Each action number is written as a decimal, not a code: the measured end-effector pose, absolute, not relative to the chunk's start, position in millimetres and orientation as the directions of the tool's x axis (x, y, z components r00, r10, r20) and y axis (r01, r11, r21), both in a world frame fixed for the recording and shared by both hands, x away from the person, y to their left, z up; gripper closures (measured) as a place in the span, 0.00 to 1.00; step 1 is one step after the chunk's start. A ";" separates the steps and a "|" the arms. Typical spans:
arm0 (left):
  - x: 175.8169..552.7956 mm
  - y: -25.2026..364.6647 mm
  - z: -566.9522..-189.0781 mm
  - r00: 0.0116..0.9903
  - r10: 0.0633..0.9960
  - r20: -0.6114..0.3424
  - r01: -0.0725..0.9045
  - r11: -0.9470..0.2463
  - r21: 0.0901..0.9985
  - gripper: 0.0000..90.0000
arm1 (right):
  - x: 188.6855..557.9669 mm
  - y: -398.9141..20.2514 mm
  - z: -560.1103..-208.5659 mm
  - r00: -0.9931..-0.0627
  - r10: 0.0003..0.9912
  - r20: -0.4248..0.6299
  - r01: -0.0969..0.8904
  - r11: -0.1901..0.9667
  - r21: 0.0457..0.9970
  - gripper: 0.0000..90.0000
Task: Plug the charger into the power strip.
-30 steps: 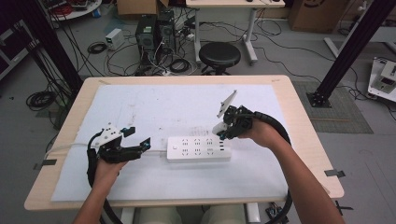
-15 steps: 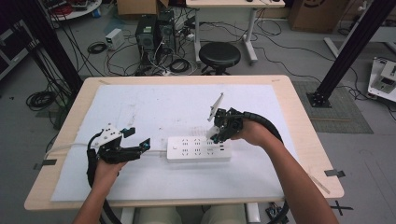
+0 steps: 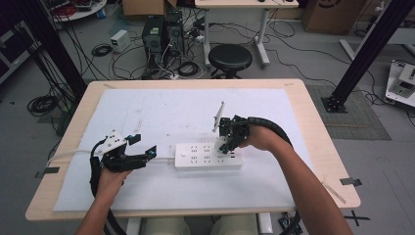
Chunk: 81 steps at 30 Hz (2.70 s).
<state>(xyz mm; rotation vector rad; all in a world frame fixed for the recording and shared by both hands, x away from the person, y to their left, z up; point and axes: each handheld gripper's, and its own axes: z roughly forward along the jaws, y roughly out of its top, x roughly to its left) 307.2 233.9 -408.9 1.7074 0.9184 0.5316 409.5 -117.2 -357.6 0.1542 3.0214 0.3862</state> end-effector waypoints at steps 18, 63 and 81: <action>309.0 233.0 -412.1 0.604 0.791 -0.102 0.318 -0.121 0.940 0.24 | 410.8 -90.4 -357.1 -0.995 0.042 -0.092 0.032 0.994 0.102 0.70; 311.8 228.0 -418.2 0.608 0.784 -0.122 0.322 -0.103 0.941 0.24 | 415.0 -74.6 -370.2 -0.996 0.037 -0.075 0.036 0.999 0.013 0.70; 310.6 227.4 -418.2 0.607 0.785 -0.126 0.326 -0.102 0.940 0.24 | 414.2 -117.0 -363.2 -0.973 0.231 -0.028 0.208 0.919 0.336 0.36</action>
